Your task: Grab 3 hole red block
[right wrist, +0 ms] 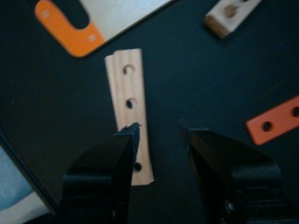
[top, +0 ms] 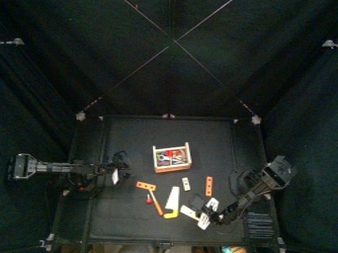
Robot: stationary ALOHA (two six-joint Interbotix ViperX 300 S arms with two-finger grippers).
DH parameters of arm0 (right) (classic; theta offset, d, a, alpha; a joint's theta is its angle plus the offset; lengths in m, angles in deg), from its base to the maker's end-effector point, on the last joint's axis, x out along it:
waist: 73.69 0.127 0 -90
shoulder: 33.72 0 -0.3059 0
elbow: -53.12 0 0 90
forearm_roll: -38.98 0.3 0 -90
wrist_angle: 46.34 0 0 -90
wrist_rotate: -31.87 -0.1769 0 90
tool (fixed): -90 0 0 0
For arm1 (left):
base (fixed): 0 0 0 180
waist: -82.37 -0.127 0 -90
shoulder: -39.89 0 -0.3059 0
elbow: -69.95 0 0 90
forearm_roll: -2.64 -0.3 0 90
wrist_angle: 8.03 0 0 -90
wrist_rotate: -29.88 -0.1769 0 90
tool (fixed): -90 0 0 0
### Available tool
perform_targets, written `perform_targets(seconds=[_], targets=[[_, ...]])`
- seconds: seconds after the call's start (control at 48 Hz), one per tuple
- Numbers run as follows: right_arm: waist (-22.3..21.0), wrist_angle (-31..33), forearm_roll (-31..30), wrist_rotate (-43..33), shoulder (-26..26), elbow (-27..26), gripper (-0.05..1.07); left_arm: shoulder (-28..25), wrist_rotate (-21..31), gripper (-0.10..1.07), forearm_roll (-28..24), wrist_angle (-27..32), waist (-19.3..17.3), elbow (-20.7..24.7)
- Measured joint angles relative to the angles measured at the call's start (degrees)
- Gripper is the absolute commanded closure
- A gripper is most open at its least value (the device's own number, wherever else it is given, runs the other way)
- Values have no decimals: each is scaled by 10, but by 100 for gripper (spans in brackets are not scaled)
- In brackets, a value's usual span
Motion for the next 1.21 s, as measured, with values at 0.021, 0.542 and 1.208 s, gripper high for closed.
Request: perform_targets(seconds=[0.021,0.542,1.208], targets=[[-4,5,0,-2,-5,2,23,0,0,12,0,0,0,0],[-128,70,51,-166,-38,72,17,12,-1,12,-1,0,0,9],[-170,-15,114,-201,6,132,1,13,-1,12,-1,0,1,4]])
